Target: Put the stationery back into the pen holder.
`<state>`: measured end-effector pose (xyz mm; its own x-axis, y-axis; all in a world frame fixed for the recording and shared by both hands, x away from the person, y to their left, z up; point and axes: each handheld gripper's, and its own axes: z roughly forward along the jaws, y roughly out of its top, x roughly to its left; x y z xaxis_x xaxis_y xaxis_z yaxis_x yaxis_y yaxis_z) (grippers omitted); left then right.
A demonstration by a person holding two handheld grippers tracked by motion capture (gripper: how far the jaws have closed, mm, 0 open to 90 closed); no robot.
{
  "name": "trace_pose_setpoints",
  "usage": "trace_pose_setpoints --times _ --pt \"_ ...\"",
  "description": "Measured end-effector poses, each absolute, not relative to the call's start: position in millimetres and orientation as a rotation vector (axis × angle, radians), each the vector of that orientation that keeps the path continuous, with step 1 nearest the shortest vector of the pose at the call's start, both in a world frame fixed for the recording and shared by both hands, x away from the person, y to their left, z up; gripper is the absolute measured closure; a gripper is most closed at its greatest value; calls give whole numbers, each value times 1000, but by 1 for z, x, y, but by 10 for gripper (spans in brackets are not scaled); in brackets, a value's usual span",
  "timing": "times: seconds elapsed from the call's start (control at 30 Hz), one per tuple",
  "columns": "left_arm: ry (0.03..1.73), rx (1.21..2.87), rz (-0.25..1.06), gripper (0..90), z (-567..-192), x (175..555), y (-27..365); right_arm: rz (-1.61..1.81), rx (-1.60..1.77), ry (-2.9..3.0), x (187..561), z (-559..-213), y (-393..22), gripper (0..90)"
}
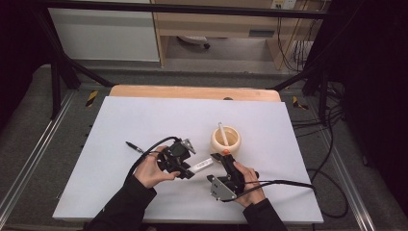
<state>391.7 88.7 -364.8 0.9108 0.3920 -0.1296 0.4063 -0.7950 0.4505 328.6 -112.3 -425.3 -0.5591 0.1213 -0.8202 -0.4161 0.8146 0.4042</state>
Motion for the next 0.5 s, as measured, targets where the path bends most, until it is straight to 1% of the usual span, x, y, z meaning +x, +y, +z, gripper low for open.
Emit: trace_pose_setpoints --times 0.33,0.5 --pt "576 2602 -35 671 -361 393 78 659 -330 1976 330 -426 -112 321" --pt "585 2597 -46 671 -360 392 75 602 -409 1935 328 -427 -110 397"
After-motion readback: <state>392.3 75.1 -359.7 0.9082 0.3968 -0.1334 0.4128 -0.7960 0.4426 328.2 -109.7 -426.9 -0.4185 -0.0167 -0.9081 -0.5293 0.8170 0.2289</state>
